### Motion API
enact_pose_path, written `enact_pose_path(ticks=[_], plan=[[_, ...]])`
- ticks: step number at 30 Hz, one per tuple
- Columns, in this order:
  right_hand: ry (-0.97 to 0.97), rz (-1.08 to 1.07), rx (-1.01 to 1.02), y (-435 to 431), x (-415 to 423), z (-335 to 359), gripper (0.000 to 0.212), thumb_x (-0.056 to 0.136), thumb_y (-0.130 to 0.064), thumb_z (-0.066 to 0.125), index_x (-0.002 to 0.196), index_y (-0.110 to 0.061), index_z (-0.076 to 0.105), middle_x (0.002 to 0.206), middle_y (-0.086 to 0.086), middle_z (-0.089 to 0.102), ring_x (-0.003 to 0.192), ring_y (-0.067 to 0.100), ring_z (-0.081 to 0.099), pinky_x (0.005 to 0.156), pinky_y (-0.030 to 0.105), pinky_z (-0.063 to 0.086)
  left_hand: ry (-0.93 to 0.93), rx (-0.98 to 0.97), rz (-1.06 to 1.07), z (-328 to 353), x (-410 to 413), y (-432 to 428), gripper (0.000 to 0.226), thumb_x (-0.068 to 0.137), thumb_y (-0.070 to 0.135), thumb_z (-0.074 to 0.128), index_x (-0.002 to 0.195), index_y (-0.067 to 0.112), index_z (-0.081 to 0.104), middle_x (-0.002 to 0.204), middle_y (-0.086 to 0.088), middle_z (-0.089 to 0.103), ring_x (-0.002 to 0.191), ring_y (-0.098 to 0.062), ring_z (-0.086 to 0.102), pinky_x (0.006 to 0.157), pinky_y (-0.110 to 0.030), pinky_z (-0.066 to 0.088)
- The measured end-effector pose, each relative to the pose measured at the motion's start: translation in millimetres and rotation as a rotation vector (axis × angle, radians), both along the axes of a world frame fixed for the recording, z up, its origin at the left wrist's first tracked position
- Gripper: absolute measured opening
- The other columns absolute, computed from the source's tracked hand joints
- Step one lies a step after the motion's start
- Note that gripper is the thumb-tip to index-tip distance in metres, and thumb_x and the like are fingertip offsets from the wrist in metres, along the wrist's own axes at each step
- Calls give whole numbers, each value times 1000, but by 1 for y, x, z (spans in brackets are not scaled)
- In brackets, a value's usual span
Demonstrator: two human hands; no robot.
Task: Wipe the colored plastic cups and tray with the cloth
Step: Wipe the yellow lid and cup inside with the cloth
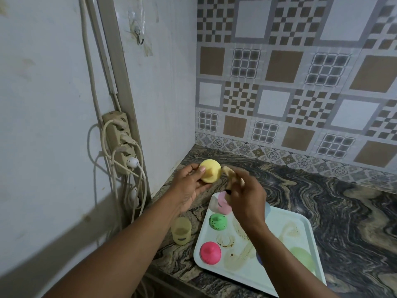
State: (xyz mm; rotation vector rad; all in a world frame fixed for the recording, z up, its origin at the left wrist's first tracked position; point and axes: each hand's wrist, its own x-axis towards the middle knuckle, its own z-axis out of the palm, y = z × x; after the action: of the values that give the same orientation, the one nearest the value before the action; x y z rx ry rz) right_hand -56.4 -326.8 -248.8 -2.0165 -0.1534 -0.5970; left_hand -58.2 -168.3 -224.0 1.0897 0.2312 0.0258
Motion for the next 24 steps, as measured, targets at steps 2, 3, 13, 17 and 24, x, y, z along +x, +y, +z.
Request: enact_pose_path(ticks=[2,3,13,17,24], plan=[[-145,100,-71,11,-4,4,26,95,-7,61,117,-12,74,96,6,67,82,18,62,72,29,49,-2,-28,6,-2,-1,-7,7,100,8,57,100,7,64,99,-18,70,86,-25,71,81,-37,62],[-177,123,-115,14,-5,3,27,94,-7,60,117,-10,74,94,6,66,80,18,61,70,29,48,-1,-49,21,-3,-1,-8,7,100,8,57,101,6,64,97,-18,71,84,-25,71,79,-36,63],[-203,212,-204,20,-7,-11,27,93,-5,61,115,-14,75,88,3,63,73,5,49,66,13,40,9,-169,112,1,-1,-5,3,100,7,57,97,4,56,102,-22,70,83,-28,73,68,-35,64],[-23,235,-145,14,-5,-10,24,90,-5,54,101,-11,75,86,-6,67,70,16,61,61,30,51,32,-157,139,-1,1,10,2,100,8,56,99,6,58,114,-20,67,97,-30,69,71,-36,59],[627,280,636,23,12,19,24,100,-27,59,95,-7,72,88,14,73,80,25,71,70,48,62,106,71,14,-12,-6,7,9,98,24,62,97,17,67,93,-6,71,80,-20,64,66,-31,43]])
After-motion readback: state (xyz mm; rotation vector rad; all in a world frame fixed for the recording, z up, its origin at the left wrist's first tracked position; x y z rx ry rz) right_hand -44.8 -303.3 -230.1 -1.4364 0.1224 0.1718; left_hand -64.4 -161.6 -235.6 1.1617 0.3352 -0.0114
